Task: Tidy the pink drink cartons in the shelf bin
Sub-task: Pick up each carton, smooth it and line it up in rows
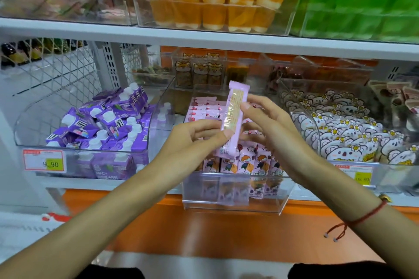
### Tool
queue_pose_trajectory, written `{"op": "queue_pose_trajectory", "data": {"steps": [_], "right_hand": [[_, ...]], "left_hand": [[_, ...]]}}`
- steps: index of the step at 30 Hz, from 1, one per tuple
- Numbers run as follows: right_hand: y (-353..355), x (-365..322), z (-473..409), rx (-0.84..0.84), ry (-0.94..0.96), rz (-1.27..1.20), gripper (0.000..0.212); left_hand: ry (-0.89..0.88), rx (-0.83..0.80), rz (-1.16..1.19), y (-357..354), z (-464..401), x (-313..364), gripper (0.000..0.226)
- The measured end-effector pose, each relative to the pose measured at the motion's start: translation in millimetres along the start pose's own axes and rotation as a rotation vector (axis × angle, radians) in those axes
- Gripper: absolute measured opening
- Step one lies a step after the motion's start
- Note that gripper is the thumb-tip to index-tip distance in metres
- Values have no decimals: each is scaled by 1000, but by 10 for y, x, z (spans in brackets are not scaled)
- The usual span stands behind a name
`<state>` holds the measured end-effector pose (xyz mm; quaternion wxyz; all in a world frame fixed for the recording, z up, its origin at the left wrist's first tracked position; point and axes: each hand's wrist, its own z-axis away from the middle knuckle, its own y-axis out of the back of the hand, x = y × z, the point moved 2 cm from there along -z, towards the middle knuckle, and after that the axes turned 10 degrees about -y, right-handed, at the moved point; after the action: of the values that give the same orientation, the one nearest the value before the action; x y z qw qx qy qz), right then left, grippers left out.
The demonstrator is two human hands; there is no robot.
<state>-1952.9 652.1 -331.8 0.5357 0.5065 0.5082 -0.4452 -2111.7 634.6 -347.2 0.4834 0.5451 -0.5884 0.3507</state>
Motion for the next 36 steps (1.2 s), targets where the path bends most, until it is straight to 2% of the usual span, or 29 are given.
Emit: {"op": "queue_pose_trajectory", "data": {"steps": [5,11,16,18,21,24,25,27,30,32,36], "right_hand": [[24,-65,49,-166,197,164,34],[-4,-46,73,-234,267,188,41],[-25,-12,65,-222,254,207,76],[-90,20,78,-191,264,208,69],[-142,-1,98,-118,301,153,43],[-111,-20,83,-138,228,146,37],[-97,-14,70,-161,178,135,37],[-66,12,48,-235,69,48,35],[3,29,9,-292,-57,-228,41],[66,22,-36,-224,-96,-384,46],[159,60,-112,-116,-132,-492,32]], "left_hand": [[-249,44,-198,39,-5,-17,33],[-291,92,-202,74,-16,-40,35],[-319,204,-121,11,31,71,35],[-304,248,-89,-10,42,96,43],[-257,269,-54,-12,21,95,61],[-229,313,100,73,-34,91,77],[-242,316,133,108,-48,95,73],[-326,286,87,160,-51,116,50],[-414,269,-9,204,-35,147,31],[-397,261,-34,204,-34,121,29],[-350,151,-115,76,6,60,46]]}}
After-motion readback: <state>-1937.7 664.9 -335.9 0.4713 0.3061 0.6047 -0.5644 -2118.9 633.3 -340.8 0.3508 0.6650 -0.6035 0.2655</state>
